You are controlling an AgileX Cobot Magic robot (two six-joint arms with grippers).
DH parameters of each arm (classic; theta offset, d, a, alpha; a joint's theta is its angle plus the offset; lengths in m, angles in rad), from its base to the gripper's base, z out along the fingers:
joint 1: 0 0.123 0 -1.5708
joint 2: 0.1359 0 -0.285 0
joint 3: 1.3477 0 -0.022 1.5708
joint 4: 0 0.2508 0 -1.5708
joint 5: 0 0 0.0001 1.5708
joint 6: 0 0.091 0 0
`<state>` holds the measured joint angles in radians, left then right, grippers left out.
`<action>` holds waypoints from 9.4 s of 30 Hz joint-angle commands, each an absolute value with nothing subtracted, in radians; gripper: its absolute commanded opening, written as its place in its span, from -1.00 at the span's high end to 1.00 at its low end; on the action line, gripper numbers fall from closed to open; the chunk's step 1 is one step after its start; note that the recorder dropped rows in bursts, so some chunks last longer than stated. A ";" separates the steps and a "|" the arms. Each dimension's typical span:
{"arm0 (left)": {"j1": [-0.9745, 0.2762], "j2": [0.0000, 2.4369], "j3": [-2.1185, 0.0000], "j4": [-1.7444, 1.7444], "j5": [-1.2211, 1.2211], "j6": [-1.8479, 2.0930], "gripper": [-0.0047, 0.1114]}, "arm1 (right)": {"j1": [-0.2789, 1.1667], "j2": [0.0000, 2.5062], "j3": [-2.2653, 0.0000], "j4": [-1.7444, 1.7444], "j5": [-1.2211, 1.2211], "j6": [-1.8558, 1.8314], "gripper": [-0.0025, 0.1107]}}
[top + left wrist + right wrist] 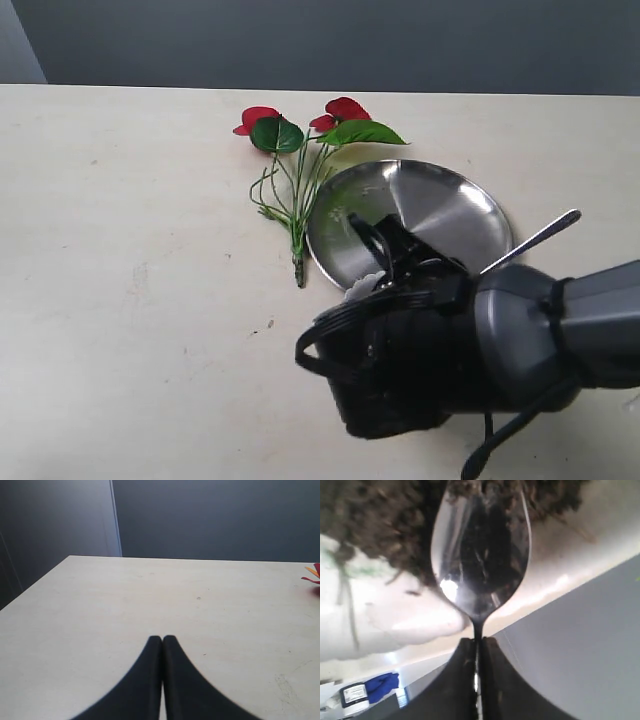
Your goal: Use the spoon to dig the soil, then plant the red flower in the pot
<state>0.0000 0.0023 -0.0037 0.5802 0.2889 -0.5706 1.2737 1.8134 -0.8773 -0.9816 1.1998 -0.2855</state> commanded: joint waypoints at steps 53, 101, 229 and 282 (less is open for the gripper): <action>0.001 0.000 0.000 0.581 0.285 -0.573 0.91 | 0.598 1.956 -1.106 -0.391 0.346 -0.349 0.89; 0.001 0.000 0.000 0.581 0.285 -0.573 0.91 | 0.747 2.132 -1.520 0.506 0.205 -0.253 0.02; 0.001 0.000 0.000 0.581 0.285 -0.573 0.91 | 0.828 1.207 -0.151 0.073 -1.221 0.147 0.97; 0.001 0.000 0.000 0.581 0.285 -0.573 0.91 | 0.828 1.621 -0.126 0.043 -1.221 0.177 0.97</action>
<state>0.0000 0.0023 -0.0037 0.5802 0.2889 -0.5706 0.8314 1.6125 -0.1483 0.0545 -1.2932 0.1830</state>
